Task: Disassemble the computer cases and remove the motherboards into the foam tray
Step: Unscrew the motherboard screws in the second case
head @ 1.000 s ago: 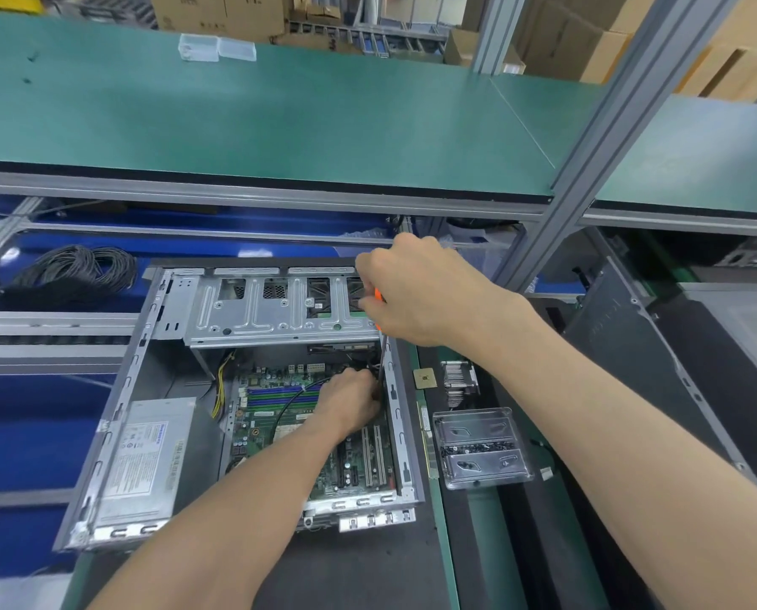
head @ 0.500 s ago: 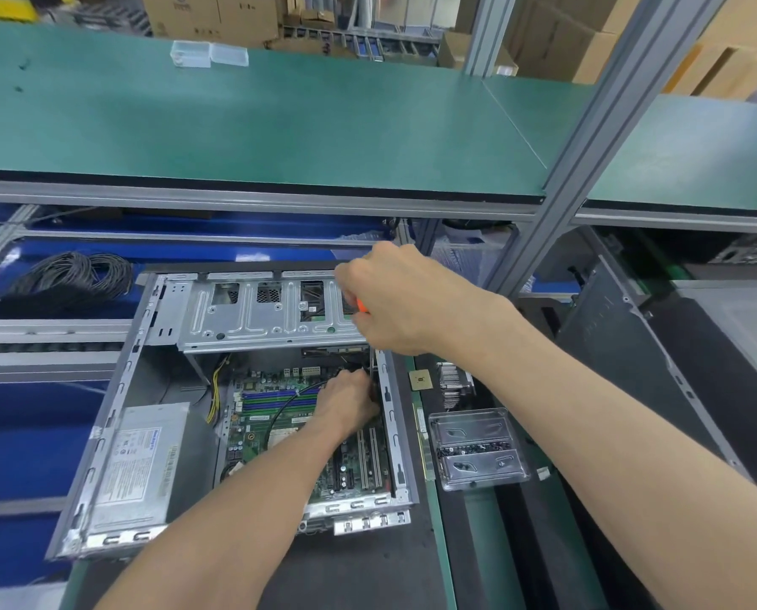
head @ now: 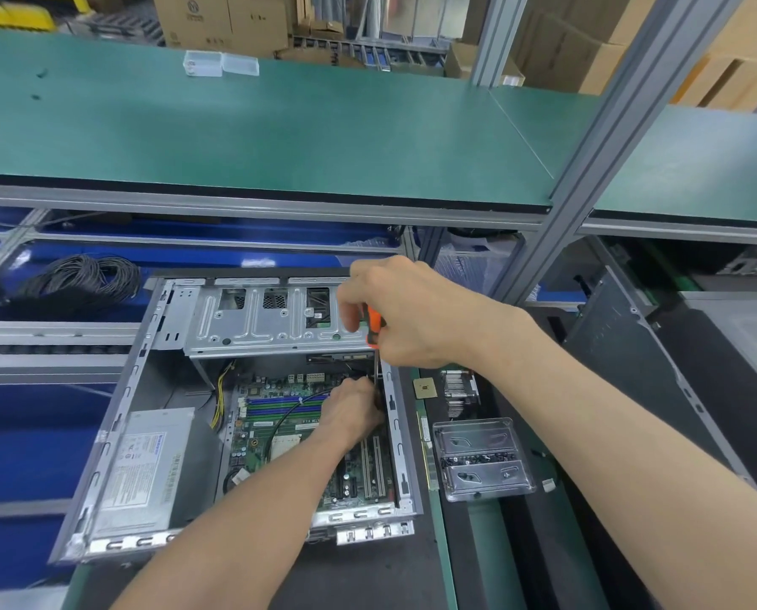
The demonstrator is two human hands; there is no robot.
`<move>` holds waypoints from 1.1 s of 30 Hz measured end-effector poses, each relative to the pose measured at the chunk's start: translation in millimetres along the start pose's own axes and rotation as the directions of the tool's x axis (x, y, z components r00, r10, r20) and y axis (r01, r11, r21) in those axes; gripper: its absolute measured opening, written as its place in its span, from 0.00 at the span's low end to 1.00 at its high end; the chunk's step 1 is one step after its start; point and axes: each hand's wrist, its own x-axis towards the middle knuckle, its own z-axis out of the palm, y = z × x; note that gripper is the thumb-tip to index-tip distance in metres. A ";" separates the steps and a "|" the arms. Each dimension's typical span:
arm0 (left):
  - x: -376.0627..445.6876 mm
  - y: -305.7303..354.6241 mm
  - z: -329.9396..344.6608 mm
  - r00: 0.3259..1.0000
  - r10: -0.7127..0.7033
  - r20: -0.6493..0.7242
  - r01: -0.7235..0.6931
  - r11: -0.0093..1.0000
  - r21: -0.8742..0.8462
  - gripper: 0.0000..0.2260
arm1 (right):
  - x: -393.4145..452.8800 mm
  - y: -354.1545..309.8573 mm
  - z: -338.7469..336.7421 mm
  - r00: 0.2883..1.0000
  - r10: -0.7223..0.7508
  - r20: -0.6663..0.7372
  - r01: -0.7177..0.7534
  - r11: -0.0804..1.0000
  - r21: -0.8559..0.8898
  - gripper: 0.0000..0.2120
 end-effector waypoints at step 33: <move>-4.8 7.7 -6.8 0.998 0.034 0.060 -0.030 0.998 -0.060 0.11 | -5.9 1.0 11.1 0.963 0.138 -0.233 -0.165 0.981 -0.101 0.11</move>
